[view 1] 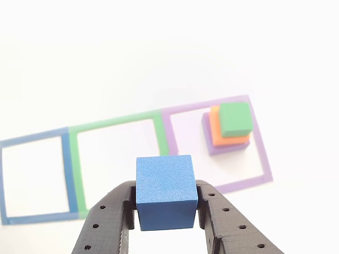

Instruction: Tower of hanoi

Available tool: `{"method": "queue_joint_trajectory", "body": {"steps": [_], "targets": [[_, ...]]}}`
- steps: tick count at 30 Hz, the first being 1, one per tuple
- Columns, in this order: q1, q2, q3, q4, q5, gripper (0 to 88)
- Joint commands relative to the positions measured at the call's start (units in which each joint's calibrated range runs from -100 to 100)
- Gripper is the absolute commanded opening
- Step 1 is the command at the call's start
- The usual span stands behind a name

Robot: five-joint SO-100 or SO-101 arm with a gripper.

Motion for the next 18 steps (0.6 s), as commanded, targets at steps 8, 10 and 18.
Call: {"method": "queue_joint_trajectory", "body": {"steps": [8, 10, 18], "targets": [[-1.02, -7.06, 8.30, -4.45, 0.20, 1.5], [-1.86, -7.78, 13.84, -8.09, 0.20, 1.6], [-5.29, -9.22, 44.19, -36.99, 0.20, 1.9]]}}
